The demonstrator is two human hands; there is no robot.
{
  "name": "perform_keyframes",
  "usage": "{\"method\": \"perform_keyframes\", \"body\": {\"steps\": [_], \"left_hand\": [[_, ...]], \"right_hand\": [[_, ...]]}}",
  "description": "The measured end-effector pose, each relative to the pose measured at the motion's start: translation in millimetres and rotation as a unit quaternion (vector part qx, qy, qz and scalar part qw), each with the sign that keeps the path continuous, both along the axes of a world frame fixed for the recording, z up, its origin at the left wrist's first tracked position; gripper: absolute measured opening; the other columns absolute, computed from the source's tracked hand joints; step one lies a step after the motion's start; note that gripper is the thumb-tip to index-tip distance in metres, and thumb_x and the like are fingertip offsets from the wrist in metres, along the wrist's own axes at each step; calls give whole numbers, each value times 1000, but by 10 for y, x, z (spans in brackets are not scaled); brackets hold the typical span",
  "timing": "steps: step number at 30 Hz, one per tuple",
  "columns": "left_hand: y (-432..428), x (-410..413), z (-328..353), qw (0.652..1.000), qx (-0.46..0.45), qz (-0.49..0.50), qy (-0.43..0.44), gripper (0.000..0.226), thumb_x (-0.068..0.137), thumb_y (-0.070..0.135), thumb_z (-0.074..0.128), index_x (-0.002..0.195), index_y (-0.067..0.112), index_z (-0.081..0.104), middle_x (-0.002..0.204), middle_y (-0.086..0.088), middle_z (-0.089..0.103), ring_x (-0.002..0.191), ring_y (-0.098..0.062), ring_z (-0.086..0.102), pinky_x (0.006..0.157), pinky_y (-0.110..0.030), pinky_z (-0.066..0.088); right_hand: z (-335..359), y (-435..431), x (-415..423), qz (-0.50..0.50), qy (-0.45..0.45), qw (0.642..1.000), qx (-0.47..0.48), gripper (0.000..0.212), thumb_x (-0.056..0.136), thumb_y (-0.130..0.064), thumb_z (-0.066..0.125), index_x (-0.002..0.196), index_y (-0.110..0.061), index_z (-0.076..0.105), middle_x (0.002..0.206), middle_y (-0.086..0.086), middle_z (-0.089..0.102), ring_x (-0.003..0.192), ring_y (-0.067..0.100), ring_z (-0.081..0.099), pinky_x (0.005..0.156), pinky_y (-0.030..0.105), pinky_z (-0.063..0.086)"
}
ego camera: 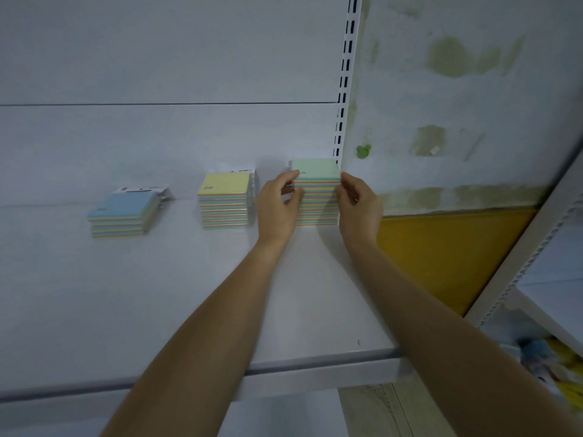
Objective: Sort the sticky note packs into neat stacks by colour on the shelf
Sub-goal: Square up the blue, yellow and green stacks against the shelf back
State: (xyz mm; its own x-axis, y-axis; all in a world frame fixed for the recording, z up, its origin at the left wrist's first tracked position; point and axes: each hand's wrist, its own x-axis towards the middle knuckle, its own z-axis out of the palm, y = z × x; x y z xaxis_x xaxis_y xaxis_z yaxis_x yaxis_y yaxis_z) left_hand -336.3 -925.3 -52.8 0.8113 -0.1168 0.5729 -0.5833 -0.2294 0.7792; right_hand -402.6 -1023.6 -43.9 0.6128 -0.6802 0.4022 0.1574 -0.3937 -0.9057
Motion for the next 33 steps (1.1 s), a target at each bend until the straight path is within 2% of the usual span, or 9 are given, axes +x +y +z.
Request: {"method": "perform_keyframes", "body": {"steps": [6, 11, 14, 17, 22, 24, 27, 30, 33], "left_hand": [[14, -28, 10, 1000, -13, -1, -4, 32, 84, 1, 60, 116, 1, 60, 113, -18, 65, 98, -22, 63, 71, 9, 37], [29, -42, 39, 999, -38, 1, 16, 41, 85, 6, 61, 125, 6, 53, 114, -13, 63, 95, -12, 57, 66, 10, 37], [38, 1, 33, 999, -40, 2, 37, 37, 85, 7, 59, 122, 3, 54, 119, -14, 63, 102, -20, 62, 66, 8, 40], [30, -3, 3, 1000, 9, -14, 4, 32, 89, 4, 53, 121, 0, 57, 123, -15, 63, 105, -22, 62, 75, 3, 41], [44, -8, -2, 1000, 18, -25, 2, 35, 90, 8, 53, 124, 0, 55, 126, -13, 61, 109, -24, 62, 82, -4, 43], [60, -37, 12, 1000, 14, -23, 6, 37, 90, 13, 54, 126, 3, 54, 128, -9, 61, 109, -21, 62, 86, -10, 44], [83, -97, 45, 1000, 15, -7, -5, 36, 92, 13, 53, 127, 3, 53, 118, 5, 58, 103, -11, 58, 78, 3, 40], [70, -86, 43, 998, 43, 0, -34, 34, 92, 9, 51, 126, 3, 55, 118, -6, 63, 104, -17, 61, 82, 0, 39], [60, -32, 20, 995, 78, 16, -56, 30, 92, 8, 51, 120, 3, 59, 118, -17, 65, 103, -26, 64, 83, -5, 38]], "right_hand": [[13, 5, 3, -1, 1, 1000, 19, 28, 91, -7, 51, 116, -11, 61, 111, 5, 68, 98, 12, 61, 93, 26, 50], [-29, 7, -9, 5, 20, 999, 31, 41, 93, -11, 50, 133, -12, 46, 133, 5, 55, 118, 16, 53, 101, 25, 43], [-73, -19, -12, 16, 31, 999, 27, 38, 93, -7, 49, 131, -7, 48, 130, 8, 57, 113, 13, 54, 87, 9, 42], [-91, -37, 4, 22, 34, 999, 12, 34, 92, -5, 47, 126, -6, 54, 123, 8, 62, 100, 6, 53, 71, -4, 38], [-94, -29, -2, 30, 25, 999, 12, 35, 94, -9, 47, 128, -8, 52, 124, 7, 61, 100, 5, 52, 81, 7, 39], [-92, -20, -2, 29, 12, 999, 22, 39, 95, -13, 46, 133, -9, 46, 131, 6, 56, 108, 9, 53, 89, 15, 41], [-88, -25, 9, 29, 4, 999, 35, 44, 96, -16, 44, 139, -11, 38, 139, 4, 49, 120, 13, 49, 102, 24, 40], [-103, -28, 25, 49, 10, 999, 19, 42, 96, -16, 43, 138, -12, 41, 136, 5, 53, 120, 16, 52, 102, 24, 41], [-105, -28, 40, 56, 9, 998, 20, 41, 96, -14, 42, 136, -10, 43, 134, 5, 55, 121, 17, 52, 96, 17, 38]]}}
